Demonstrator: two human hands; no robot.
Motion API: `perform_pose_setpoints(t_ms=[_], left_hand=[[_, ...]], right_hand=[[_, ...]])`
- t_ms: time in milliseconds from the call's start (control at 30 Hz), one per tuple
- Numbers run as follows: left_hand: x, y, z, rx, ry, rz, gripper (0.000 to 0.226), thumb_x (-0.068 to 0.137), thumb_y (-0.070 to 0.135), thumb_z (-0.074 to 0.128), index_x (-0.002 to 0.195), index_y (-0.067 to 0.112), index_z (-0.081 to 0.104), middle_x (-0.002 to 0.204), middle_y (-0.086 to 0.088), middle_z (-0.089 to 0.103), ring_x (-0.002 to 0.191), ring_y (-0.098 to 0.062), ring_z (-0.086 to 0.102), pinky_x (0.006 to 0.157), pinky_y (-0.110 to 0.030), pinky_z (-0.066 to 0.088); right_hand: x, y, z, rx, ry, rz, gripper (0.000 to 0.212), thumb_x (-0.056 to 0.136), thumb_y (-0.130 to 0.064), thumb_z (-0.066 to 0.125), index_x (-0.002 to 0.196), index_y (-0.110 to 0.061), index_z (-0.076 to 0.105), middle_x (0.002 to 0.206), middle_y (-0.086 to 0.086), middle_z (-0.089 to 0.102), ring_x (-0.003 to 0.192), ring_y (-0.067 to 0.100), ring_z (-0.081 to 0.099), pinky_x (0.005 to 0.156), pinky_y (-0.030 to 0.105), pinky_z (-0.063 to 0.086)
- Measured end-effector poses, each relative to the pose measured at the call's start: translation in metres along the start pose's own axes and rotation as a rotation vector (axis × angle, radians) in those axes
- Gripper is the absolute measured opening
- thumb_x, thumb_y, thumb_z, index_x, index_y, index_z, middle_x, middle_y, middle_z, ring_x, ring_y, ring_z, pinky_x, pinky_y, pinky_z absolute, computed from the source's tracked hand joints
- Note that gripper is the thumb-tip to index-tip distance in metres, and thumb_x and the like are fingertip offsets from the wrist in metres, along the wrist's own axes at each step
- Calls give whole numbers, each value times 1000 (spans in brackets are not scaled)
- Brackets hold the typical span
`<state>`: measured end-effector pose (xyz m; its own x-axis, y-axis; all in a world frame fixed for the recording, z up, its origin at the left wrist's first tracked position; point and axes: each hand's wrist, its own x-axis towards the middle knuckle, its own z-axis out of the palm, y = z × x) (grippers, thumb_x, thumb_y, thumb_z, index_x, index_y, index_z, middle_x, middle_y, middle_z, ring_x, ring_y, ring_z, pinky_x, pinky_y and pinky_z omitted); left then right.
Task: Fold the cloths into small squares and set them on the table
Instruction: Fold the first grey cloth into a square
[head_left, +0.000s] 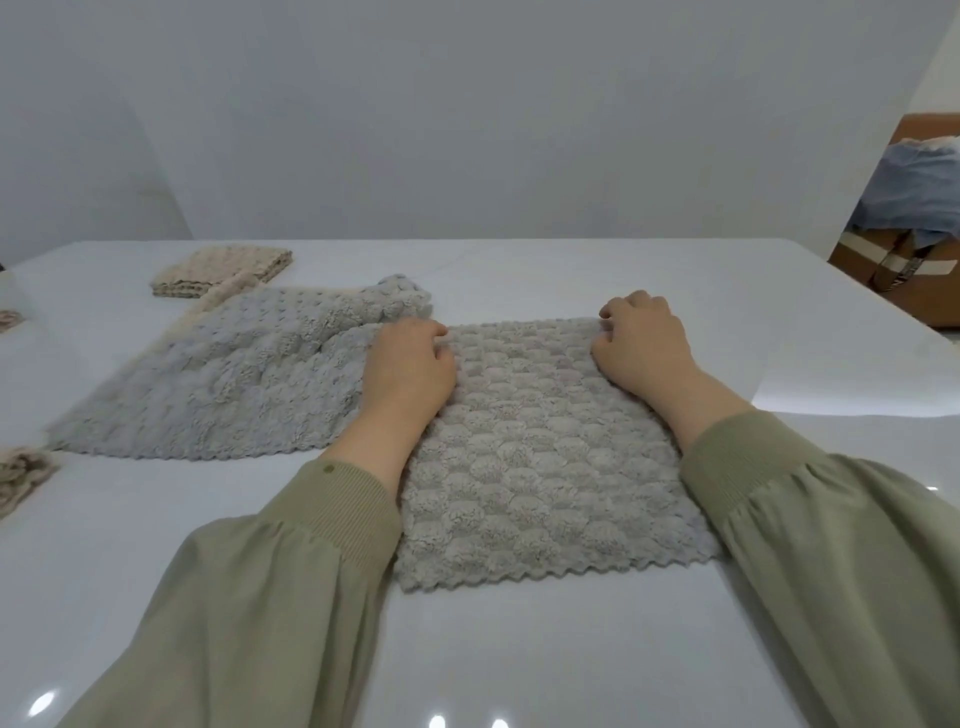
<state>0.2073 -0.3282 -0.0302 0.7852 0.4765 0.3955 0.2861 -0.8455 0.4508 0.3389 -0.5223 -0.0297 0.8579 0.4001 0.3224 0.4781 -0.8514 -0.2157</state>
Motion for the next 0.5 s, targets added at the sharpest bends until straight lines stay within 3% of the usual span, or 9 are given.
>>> perform_pose_setpoints(t_ms=[100, 233, 400, 500], left_hand=[[6, -4, 6, 163, -211, 13, 47, 94, 22, 38, 140, 17, 41, 147, -5, 40, 136, -27, 30, 109, -41, 30], [8, -1, 5, 246, -365, -4, 57, 95, 26, 30, 150, 24, 16, 159, -2, 14, 145, -23, 9, 115, -46, 18], [9, 1, 3, 88, -293, -67, 67, 86, 20, 47, 148, 25, 22, 156, -1, 21, 142, -26, 20, 112, -47, 27], [8, 1, 1, -105, -207, -102, 66, 78, 13, 55, 141, 24, 38, 143, -4, 43, 131, -25, 37, 105, -45, 37]], right_hand=[[1, 0, 4, -62, -163, 5, 49, 93, -20, 33, 140, -9, 36, 146, 11, 37, 137, 30, 26, 113, 50, 18], [1, -1, 0, -40, -232, -13, 53, 92, -17, 32, 145, -12, 29, 148, 10, 36, 139, 26, 25, 114, 54, 7], [1, -3, -1, -12, -115, -83, 53, 87, -15, 45, 139, -15, 37, 135, 11, 47, 130, 32, 33, 115, 52, 12], [0, -6, -3, 40, -5, -142, 49, 80, -6, 51, 129, -15, 50, 119, 10, 57, 117, 31, 42, 103, 40, 28]])
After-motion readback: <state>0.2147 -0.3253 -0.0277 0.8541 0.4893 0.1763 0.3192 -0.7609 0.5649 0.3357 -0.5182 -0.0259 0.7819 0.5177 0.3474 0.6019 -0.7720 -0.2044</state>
